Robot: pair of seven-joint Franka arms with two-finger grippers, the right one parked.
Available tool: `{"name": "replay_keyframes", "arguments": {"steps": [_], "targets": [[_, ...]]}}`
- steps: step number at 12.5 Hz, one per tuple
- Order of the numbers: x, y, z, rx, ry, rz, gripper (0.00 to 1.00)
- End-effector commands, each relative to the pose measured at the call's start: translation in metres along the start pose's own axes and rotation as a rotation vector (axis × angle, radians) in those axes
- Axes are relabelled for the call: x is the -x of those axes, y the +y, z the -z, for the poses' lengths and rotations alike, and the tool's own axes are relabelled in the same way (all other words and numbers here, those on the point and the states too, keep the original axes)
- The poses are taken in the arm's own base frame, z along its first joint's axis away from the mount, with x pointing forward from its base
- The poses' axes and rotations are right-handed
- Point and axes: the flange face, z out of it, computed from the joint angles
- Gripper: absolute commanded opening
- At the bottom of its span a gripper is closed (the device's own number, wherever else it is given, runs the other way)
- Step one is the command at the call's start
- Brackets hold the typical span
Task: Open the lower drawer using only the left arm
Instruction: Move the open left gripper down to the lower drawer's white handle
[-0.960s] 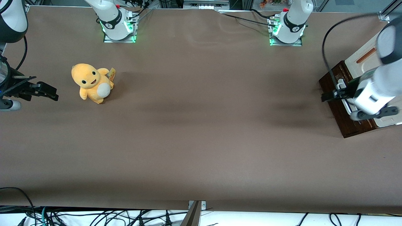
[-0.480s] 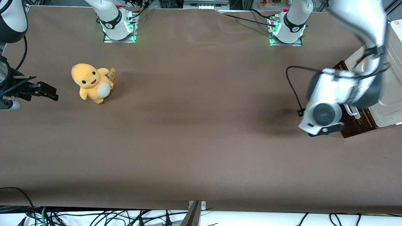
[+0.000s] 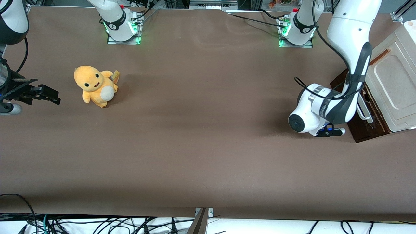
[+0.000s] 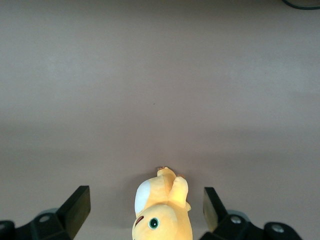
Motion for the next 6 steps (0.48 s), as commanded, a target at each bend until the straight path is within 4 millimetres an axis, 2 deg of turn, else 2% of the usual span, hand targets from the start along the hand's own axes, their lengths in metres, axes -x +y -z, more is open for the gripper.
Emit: {"name": "replay_keyframes", "arguments": {"steps": [1,5,6], "targets": [[-0.006,-0.002,-0.02,-0.08,-0.014,0.0,1.0],[-0.016,-0.005,-0.046,-0.103,-0.039,-0.005,1.0],[-0.017,-0.002,-0.049,-0.107,-0.043,-0.009,0.93]]}}
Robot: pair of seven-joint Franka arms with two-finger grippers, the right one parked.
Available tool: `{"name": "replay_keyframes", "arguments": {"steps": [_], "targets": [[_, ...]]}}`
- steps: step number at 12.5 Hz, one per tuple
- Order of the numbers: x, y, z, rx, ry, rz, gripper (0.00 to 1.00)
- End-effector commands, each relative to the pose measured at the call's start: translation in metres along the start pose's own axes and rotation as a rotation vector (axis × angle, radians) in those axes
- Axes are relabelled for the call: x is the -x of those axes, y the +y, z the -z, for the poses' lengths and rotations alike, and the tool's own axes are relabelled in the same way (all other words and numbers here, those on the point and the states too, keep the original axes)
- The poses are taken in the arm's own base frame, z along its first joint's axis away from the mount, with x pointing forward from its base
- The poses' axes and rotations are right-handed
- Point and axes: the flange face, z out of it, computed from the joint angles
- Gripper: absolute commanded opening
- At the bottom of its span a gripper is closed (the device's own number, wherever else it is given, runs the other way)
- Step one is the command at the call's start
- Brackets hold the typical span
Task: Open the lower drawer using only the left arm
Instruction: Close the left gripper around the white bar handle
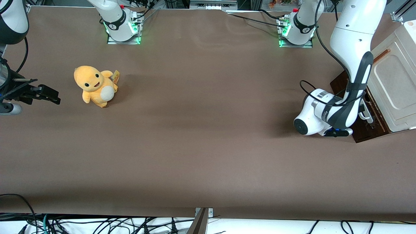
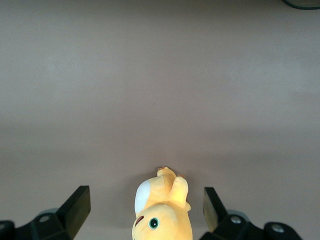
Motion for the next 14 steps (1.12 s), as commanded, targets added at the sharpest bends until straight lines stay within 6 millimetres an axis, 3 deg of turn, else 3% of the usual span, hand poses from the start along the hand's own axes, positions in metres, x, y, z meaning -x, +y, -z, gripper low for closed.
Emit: {"name": "replay_keyframes", "arguments": {"steps": [1,3,6,8,14], "targets": [[-0.003,0.001,-0.006,-0.036,0.003,-0.001,0.81],[-0.004,-0.001,-0.009,-0.036,-0.002,-0.001,0.44],[-0.004,-0.002,-0.01,-0.038,-0.007,-0.004,0.11],[-0.003,-0.004,-0.012,-0.045,-0.02,-0.029,0.03],[-0.002,-0.004,0.006,-0.028,-0.007,-0.03,0.01]]}}
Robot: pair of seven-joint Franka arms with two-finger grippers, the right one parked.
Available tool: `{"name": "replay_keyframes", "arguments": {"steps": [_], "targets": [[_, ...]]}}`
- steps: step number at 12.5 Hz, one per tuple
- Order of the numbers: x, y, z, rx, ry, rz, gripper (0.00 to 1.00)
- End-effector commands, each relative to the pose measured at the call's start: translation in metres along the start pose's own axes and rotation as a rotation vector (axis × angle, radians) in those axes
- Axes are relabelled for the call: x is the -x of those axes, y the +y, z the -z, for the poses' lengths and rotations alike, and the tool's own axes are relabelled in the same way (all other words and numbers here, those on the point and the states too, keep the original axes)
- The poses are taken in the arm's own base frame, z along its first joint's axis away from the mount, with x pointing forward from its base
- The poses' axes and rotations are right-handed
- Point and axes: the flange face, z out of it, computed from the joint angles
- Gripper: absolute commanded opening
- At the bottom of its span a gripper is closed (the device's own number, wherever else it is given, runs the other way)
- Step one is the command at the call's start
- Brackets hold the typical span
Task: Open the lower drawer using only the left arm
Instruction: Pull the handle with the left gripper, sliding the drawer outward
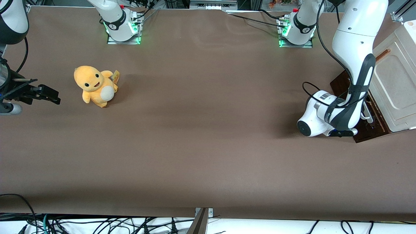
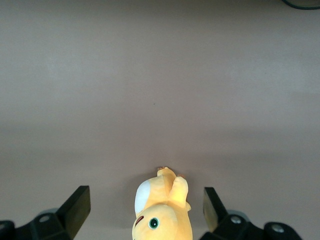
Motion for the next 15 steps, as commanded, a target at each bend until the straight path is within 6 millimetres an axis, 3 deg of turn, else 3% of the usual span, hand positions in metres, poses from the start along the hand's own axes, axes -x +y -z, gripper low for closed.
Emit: {"name": "replay_keyframes", "arguments": {"steps": [1,15], "targets": [[0.003,-0.003,0.018,0.006,0.014,-0.044,0.01],[0.026,0.008,0.084,0.097,0.033,-0.07,0.02]]}}
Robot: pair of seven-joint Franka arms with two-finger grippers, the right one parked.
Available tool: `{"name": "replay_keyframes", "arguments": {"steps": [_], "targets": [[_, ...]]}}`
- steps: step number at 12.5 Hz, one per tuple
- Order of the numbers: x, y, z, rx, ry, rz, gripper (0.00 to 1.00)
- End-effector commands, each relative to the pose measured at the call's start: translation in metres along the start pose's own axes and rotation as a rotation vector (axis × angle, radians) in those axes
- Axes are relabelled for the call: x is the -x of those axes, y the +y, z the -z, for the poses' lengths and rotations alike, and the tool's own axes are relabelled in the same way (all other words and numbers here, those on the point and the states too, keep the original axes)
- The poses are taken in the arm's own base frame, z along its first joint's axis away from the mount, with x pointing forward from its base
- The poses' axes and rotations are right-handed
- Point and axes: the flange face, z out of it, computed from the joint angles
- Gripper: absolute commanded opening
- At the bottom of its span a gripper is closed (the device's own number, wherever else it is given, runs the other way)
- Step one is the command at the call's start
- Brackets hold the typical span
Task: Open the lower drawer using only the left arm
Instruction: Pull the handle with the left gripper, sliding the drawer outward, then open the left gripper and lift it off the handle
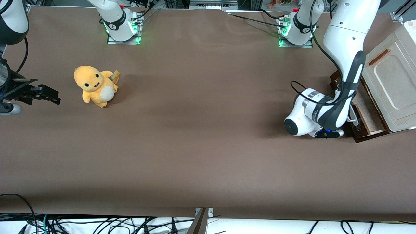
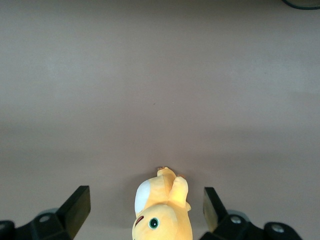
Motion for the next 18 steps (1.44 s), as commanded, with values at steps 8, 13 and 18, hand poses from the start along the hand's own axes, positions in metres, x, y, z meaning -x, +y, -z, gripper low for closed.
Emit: {"name": "replay_keyframes", "arguments": {"steps": [8,13,18], "targets": [[0.0,-0.029,0.037,0.09,0.039,-0.012,1.0],[0.009,-0.066,0.097,0.473,0.124,0.024,1.0],[0.01,-0.188,0.091,1.075,0.184,0.083,1.0]]}}
